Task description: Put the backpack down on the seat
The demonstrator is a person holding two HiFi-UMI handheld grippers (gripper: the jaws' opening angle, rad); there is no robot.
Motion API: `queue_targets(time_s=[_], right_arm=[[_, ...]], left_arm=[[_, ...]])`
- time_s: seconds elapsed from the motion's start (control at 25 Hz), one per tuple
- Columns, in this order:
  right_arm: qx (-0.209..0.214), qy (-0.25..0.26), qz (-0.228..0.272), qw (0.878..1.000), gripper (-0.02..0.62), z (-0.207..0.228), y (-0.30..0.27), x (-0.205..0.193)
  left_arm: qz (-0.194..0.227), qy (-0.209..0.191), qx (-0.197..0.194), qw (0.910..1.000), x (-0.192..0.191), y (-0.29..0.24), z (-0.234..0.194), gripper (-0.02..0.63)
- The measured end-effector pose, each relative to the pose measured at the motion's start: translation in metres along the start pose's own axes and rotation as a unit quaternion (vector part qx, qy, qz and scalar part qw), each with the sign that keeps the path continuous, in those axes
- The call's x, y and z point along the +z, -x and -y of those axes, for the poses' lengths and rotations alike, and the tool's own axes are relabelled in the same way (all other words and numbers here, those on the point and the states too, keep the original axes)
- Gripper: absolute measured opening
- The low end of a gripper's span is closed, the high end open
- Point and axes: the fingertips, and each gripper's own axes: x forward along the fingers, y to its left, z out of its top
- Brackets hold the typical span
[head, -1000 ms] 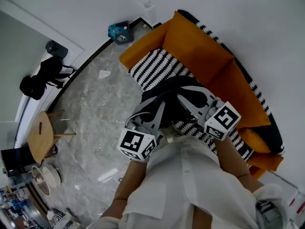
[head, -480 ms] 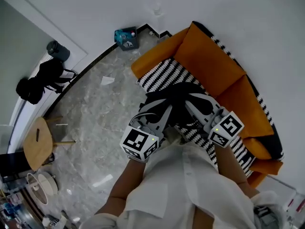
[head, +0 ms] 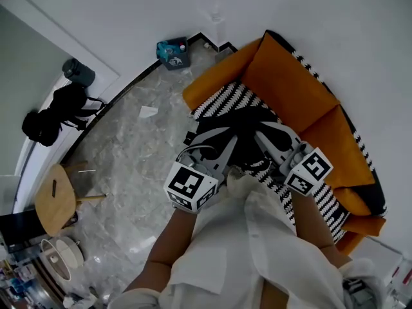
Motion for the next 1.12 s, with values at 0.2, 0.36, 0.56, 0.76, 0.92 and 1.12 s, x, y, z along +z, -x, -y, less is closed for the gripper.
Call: queue_targets(time_s=[0.2, 0.36, 0.56, 0.76, 0.92, 1.12], right_arm=[[-0.006, 0.0, -0.009, 1.0, 0.041, 0.031, -0.007, 0.004], [-0.018, -0.009, -0.011, 1.0, 0.041, 0.067, -0.003, 0.009], [-0.041, -0.012, -0.004, 0.999, 0.041, 0.115, 0.017, 0.017], [-0.089, -0.016, 0.009, 0.996, 0.041, 0.159, 0.032, 0.025], [-0.142, -0.032, 0.025, 0.989, 0.041, 0.201, 0.044, 0.028], [-0.243, -0.058, 0.042, 0.967, 0.041, 0.241, 0.062, 0.02]], left_arm=[[-0.016, 0.025, -0.012, 0.9995, 0.0, -0.029, -0.013, 0.051], [-0.027, 0.038, -0.034, 0.9983, 0.004, -0.067, -0.018, 0.051], [-0.045, 0.045, -0.077, 0.995, 0.007, -0.122, -0.013, 0.051], [-0.065, 0.038, -0.13, 0.9887, 0.01, -0.173, -0.011, 0.051], [-0.086, 0.033, -0.189, 0.9777, 0.01, -0.22, -0.013, 0.051], [-0.131, 0.01, -0.291, 0.9477, -0.001, -0.273, -0.011, 0.051]])
